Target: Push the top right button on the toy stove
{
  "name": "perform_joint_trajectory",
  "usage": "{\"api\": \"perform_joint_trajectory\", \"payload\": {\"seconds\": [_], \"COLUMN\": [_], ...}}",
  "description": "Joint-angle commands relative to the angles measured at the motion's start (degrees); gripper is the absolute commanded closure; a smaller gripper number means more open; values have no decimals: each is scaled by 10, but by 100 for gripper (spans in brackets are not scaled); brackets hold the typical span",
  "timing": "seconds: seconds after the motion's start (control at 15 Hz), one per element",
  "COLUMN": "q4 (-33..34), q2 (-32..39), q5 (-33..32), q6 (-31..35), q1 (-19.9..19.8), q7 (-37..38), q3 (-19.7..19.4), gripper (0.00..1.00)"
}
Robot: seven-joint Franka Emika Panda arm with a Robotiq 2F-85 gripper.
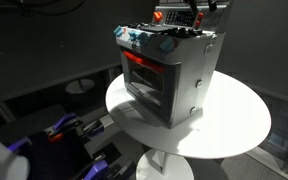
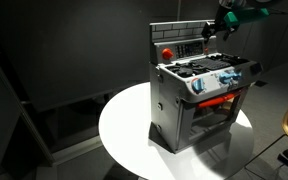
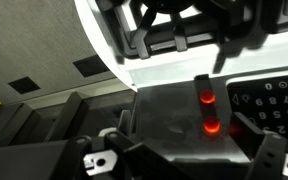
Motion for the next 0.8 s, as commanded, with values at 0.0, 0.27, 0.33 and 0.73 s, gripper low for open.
{"api": "perform_joint_trajectory", "payload": {"seconds": [0.0,0.27,0.33,0.73], "q4": [-21,-33,-34,-29], "q2": [-27,-40,-41,-38], "q5": [13,9,7,-10], "q6": [-7,-17,-21,-39], "q1": [1,0,-1,-4], "q7": [-7,-3,-1,17], "q3": [-2,-1,-1,-3], "gripper": [0,0,0,0]}}
